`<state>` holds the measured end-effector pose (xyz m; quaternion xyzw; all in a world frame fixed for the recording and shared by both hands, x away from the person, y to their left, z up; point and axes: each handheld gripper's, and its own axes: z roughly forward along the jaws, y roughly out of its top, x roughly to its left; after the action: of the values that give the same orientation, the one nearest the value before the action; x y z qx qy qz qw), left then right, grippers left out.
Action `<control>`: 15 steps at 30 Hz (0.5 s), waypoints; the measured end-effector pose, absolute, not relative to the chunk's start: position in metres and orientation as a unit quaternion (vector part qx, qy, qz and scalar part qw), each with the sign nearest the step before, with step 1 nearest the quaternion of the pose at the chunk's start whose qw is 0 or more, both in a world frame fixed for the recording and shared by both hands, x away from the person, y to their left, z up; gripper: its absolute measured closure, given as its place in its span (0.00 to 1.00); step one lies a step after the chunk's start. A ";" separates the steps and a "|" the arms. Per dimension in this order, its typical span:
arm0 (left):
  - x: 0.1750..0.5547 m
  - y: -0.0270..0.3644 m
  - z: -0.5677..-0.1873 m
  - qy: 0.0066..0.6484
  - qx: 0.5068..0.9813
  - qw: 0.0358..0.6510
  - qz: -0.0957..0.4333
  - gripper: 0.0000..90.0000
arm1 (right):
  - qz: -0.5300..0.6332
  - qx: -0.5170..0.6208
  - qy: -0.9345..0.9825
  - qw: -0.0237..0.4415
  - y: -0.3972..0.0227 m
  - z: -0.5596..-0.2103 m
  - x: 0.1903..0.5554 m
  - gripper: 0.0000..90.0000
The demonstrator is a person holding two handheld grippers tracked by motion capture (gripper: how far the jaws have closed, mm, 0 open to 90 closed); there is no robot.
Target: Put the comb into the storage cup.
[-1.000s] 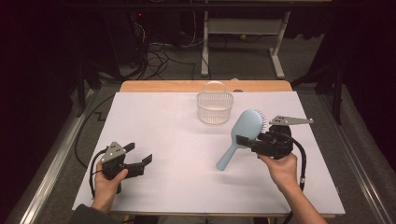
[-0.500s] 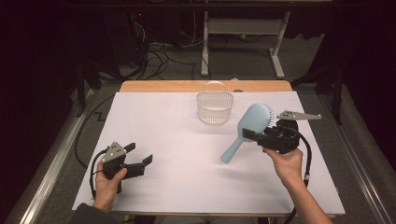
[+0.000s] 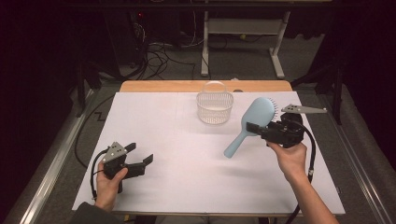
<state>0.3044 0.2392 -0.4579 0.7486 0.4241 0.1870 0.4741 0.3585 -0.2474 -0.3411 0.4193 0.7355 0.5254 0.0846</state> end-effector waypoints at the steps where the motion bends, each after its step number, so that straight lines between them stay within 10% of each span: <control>1: 0.304 0.239 -0.458 0.424 0.748 0.474 0.188 0.18 | 0.526 0.419 0.735 0.085 -0.248 -0.341 0.359 0.63; 15: 0.303 0.239 -0.458 0.425 0.747 0.474 0.193 0.18 | 0.527 0.421 0.732 0.090 -0.249 -0.331 0.365 0.63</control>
<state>0.3034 0.2395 -0.4575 0.7471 0.4246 0.1925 0.4739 0.3653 -0.2494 -0.3313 0.4214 0.7323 0.5273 0.0902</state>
